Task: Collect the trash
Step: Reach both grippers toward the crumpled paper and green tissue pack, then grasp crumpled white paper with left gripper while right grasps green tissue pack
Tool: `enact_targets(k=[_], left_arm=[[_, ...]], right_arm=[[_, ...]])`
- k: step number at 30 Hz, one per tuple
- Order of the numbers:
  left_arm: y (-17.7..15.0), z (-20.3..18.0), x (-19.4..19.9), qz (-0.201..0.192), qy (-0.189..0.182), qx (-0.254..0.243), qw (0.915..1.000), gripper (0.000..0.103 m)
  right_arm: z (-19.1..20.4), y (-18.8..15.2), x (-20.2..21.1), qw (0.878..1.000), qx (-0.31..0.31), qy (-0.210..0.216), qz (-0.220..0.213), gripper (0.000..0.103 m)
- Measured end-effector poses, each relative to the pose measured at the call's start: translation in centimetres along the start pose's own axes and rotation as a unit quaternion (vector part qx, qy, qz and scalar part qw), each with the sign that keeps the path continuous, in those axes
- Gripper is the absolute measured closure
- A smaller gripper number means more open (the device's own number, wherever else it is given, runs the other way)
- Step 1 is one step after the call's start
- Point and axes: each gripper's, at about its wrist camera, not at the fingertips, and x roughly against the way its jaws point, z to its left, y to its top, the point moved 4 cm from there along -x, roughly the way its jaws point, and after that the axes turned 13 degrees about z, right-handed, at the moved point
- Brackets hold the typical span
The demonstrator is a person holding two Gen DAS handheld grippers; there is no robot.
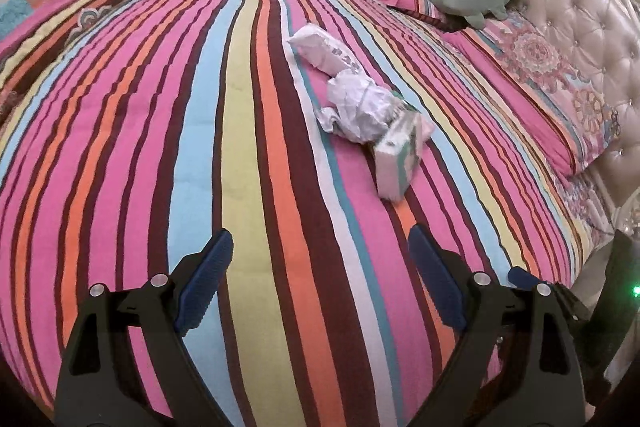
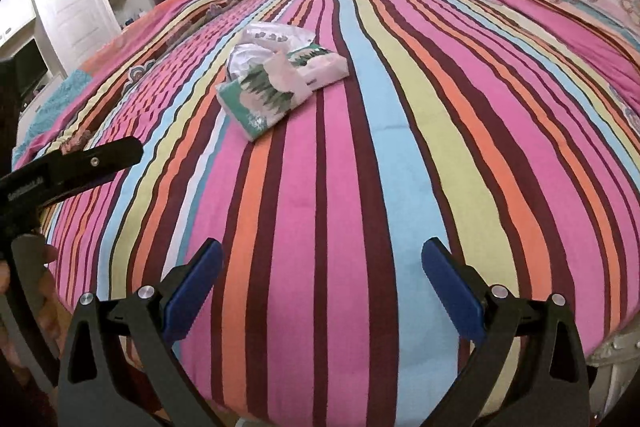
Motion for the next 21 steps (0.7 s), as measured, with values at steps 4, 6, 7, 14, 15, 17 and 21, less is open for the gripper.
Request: enact_targets(k=[4,6,7,14,15,17,21], left_arm=[[2.2,0.7,-0.7,-0.003,-0.006,0.006,1.0000,0.016],[3.4,0.8,-0.7,-0.007,-0.011,0.008,0.9999,0.016],[4.2,0.8,-0.7,-0.008,-0.016,0.009,0.9998,0.016],[8.9,-0.2,-1.8,0.003,-0.044,-0.004,0.9990,0.016],[9.5,-0.4,-2.3,0.009,-0.044,-0.008,0.9990,0.016],[10.0,-0.6,-3.0,0.021,-0.051,-0.010,0.9984,0.016],[11.2,-1.1,-4.6,0.041,-0.067,-0.011,0.9969,0.016]], right_arm=[[0.6,1.7,-0.8,1.000,0.013,0.006,-0.003,0.008],[1.0,2.6,-1.3,1.000,0.027,0.003,-0.007,0.008],[1.3,3.1,-1.5,0.999,0.036,-0.001,-0.009,0.008],[2.3,6.9,-3.9,0.997,0.071,0.002,0.003,0.008],[2.3,7.4,-4.2,0.997,0.072,0.003,0.005,0.008],[2.5,7.9,-4.6,0.997,0.080,0.003,0.006,0.008],[3.1,8.7,-5.3,0.995,0.102,0.012,0.007,0.008]])
